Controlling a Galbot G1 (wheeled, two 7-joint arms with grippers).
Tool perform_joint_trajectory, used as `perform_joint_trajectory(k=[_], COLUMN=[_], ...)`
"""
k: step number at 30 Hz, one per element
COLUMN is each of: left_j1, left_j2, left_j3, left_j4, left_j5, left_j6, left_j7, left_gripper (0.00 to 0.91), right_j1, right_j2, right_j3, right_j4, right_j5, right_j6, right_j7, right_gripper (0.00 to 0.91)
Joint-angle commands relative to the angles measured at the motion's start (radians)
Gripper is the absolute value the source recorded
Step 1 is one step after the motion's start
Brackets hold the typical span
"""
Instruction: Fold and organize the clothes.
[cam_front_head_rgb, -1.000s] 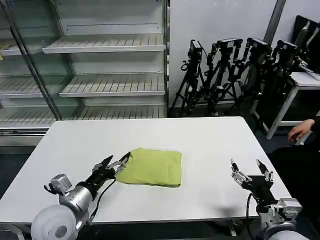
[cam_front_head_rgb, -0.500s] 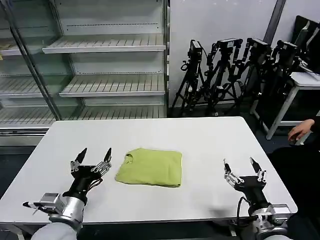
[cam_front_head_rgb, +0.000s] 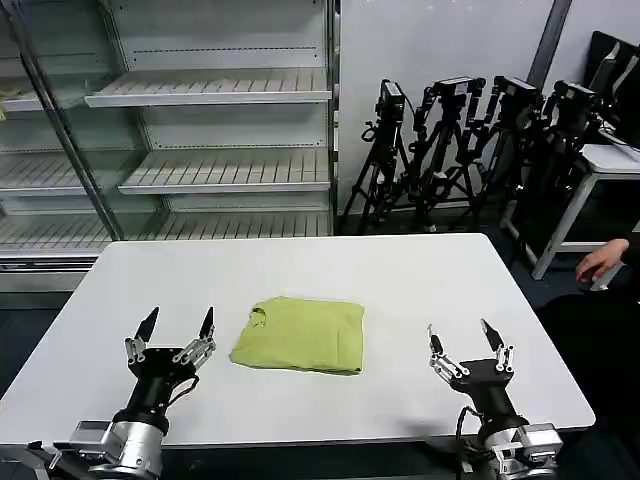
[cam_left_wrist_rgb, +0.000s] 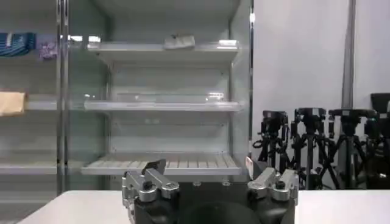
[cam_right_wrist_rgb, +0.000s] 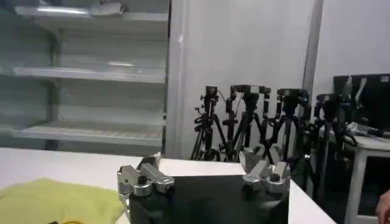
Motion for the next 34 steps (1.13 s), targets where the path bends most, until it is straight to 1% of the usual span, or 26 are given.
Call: perform_joint_trajectory(k=[1,5,9,14,19,29,32,33,34], left_j1=[0.066,0.089,0.102,0.109,0.129,0.142,0.148,0.152,0.156], left_j2=[-0.032,-0.040,-0.048,-0.051,-0.059,-0.065,-0.065,-0.065,-0.064], left_j3=[-0.004,-0.007,-0.009,-0.010,-0.008,-0.003,-0.002,-0.001,0.000], left_j4=[-0.048,-0.060,-0.070,-0.082,-0.108,-0.132,-0.139,-0.141,-0.142], left_j5=[0.031,0.032,0.036,0.041,0.057,0.061,0.066,0.072,0.078], left_j6=[-0.019,-0.020,-0.020,-0.021,-0.031,-0.037,-0.037,-0.036,-0.035], left_j7=[0.001,0.002,0.002,0.006,0.012,0.013,0.021,0.028,0.032], left_gripper=[0.907,0.907,0.907,0.907,0.907,0.907,0.907,0.907,0.907], right_j1=[-0.010,-0.012,-0.015,-0.022,-0.036,-0.039,-0.041,-0.042,-0.041], right_j2=[0.032,0.037,0.042,0.043,0.042,0.041,0.045,0.046,0.048], right_j3=[-0.038,-0.048,-0.050,-0.050,-0.036,-0.020,-0.016,-0.014,-0.011], right_j4=[0.006,0.007,0.029,0.046,0.070,0.092,0.100,0.100,0.100], right_j5=[-0.038,-0.043,-0.064,-0.081,-0.052,-0.039,0.000,0.004,-0.010], right_j6=[0.018,0.036,0.038,0.037,0.026,0.021,0.025,0.027,0.030], right_j7=[-0.003,0.000,0.008,0.005,0.008,0.013,-0.013,-0.037,-0.043], right_gripper=[0.907,0.907,0.907,0.907,0.907,0.907,0.907,0.907,0.907])
